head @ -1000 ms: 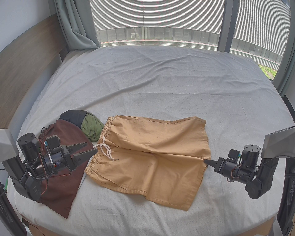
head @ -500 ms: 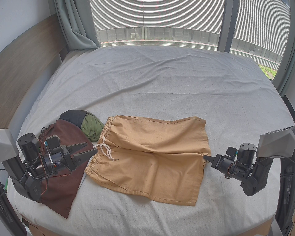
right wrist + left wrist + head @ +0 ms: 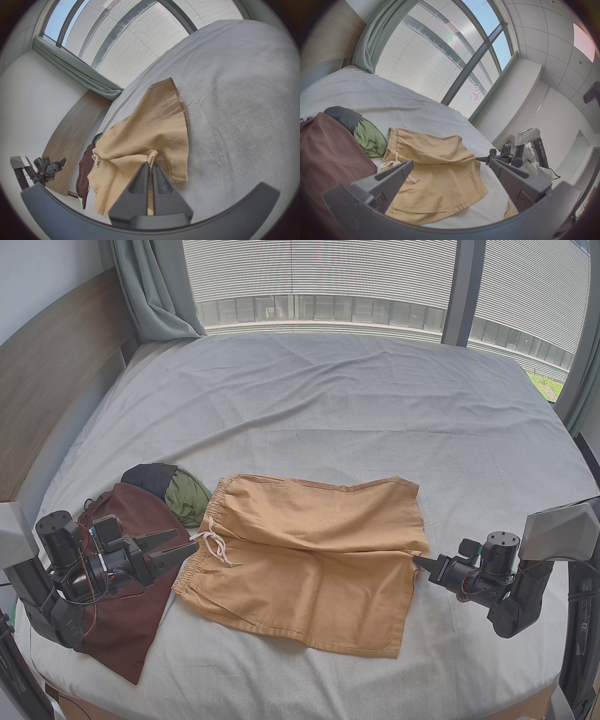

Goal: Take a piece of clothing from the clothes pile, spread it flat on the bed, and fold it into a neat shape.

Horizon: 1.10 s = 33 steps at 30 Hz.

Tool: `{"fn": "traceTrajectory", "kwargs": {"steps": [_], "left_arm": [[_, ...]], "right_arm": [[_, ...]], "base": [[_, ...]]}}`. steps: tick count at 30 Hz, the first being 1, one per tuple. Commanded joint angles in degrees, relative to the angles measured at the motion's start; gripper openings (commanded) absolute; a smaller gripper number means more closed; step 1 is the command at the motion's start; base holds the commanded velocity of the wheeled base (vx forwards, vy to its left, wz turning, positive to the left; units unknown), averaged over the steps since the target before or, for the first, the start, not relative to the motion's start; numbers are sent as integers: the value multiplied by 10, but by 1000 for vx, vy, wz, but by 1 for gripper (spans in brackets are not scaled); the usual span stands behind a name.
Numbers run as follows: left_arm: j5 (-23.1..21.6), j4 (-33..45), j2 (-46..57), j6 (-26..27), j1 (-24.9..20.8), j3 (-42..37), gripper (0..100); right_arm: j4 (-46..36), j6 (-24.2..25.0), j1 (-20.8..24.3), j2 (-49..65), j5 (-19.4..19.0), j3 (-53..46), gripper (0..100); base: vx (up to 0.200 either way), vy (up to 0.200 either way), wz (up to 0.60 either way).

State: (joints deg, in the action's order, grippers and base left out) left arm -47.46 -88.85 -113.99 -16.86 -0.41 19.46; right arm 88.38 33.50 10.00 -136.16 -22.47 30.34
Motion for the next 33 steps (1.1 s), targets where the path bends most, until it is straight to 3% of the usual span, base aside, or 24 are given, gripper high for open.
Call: {"fn": "traceTrajectory", "kwargs": {"steps": [1,2,10,19,22,33], "left_arm": [[0,0,-1,-1,0,1,100],[0,0,-1,-1,0,1,100],[0,0,-1,0,0,1,100],[0,0,-1,0,1,1,100],[0,0,-2,0,1,1,100],[0,0,-5,0,1,0,100]], "right_arm": [[0,0,1,0,0,2,0],[0,0,1,2,0,2,100],[-1,-68,4,39,17,-34,100],[-1,-87,12,59,-1,-85,100],[-1,-103,16,54,-30,-123,100],[-1,-104,49,38,-37,-174,100]], "base": [[0,0,0],[0,0,0],[0,0,0],[0,0,0],[0,0,0],[0,0,0]]}}
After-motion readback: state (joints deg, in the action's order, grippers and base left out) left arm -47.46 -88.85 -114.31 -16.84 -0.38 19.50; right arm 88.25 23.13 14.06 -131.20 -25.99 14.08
